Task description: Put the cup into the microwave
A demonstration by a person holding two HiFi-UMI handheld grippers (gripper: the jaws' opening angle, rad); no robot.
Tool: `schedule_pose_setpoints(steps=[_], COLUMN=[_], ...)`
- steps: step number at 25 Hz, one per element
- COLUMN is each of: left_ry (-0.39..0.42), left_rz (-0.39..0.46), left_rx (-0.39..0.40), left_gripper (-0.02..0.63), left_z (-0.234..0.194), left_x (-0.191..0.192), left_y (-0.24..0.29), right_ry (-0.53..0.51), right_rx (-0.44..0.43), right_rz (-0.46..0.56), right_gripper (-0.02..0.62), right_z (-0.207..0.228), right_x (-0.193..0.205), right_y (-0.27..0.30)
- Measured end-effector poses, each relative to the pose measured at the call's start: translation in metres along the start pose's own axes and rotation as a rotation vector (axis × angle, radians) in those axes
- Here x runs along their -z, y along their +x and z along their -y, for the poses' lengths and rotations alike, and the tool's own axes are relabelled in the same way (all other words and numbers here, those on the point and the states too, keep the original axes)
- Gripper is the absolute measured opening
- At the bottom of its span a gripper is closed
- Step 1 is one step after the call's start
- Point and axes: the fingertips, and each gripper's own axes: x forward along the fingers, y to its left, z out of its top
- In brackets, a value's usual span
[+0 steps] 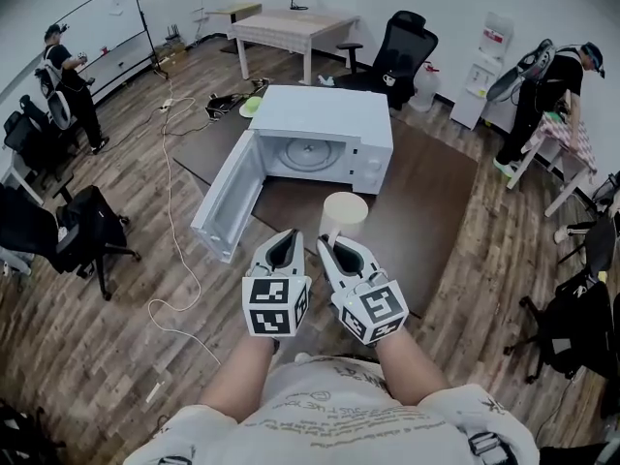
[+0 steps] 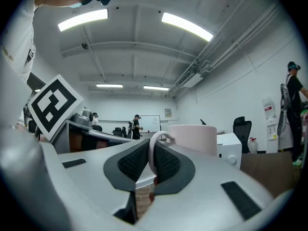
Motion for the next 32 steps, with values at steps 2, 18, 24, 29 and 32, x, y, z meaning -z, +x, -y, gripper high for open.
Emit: schedule_pose_setpoints(steps=[2,18,24,29,32], left_ry=[-0.007,-0.02,-0.022,-0.021,-0.031], left_rz=[-0.004,-0.037,-0.062,-0.074,-0.078], left_rx=[0.007,-0.009,-0.043,-0.069,-0.083], left_gripper=[0.012,0.012,0.012,0.012,0.012], left_z=[-0.008,-0.041,-0.063,-0.086,-0.1], left_x=[0.002,0.011,0.015,0.013,0.016], left_y=[0.004,0.038,0.063,0.092,0.108], right_ry=[0.002,0.03,0.03,0.007,-0.013], right_rx=[0.004,-0.059,-0.09,-0.103,-0.1], right_rz=[-0.001,-0.066,-0.082,-0.09,-0.08], right_gripper=[0.031,0.031,0.031,0.031,0.031], right_z=[0.0,0.017,0.04,0.067,0.082], right_x=[0.003,0.032,0.051,0.07,0.079], right_y=[0.008,0.061,0.094,0.133,0.156])
